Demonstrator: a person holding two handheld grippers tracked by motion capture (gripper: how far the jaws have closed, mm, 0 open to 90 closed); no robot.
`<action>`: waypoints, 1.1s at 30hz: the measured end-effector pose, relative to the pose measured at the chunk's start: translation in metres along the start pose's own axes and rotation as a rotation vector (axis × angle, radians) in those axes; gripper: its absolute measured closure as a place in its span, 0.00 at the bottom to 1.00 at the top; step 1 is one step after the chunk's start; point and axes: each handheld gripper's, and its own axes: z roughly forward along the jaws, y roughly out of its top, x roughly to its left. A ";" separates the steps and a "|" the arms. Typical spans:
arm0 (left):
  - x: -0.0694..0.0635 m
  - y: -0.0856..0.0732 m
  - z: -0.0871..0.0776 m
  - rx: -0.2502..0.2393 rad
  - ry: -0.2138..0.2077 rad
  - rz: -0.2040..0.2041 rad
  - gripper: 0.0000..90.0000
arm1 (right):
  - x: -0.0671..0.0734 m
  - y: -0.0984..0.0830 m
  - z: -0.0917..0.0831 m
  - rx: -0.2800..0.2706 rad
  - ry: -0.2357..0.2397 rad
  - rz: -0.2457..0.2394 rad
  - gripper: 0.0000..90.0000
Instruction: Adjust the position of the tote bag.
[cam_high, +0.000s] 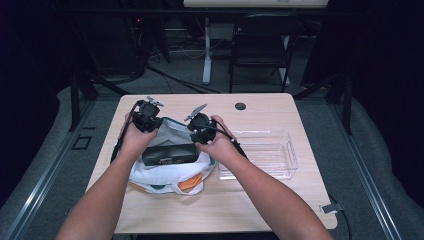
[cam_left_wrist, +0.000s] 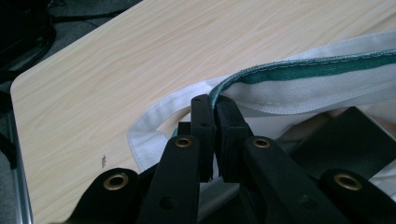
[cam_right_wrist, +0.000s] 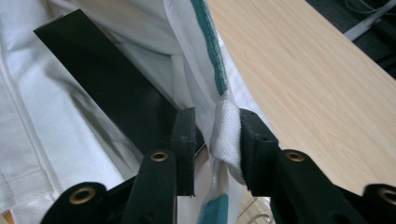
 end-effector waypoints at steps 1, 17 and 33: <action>0.000 0.000 0.000 -0.001 0.001 0.000 0.97 | 0.000 0.000 0.001 0.004 0.005 0.005 0.76; -0.001 -0.001 -0.001 -0.017 -0.001 -0.008 0.97 | -0.002 -0.002 0.009 0.067 -0.011 -0.007 0.79; -0.001 -0.002 -0.001 -0.017 -0.002 -0.004 0.97 | -0.004 -0.003 0.017 0.088 -0.011 0.004 0.89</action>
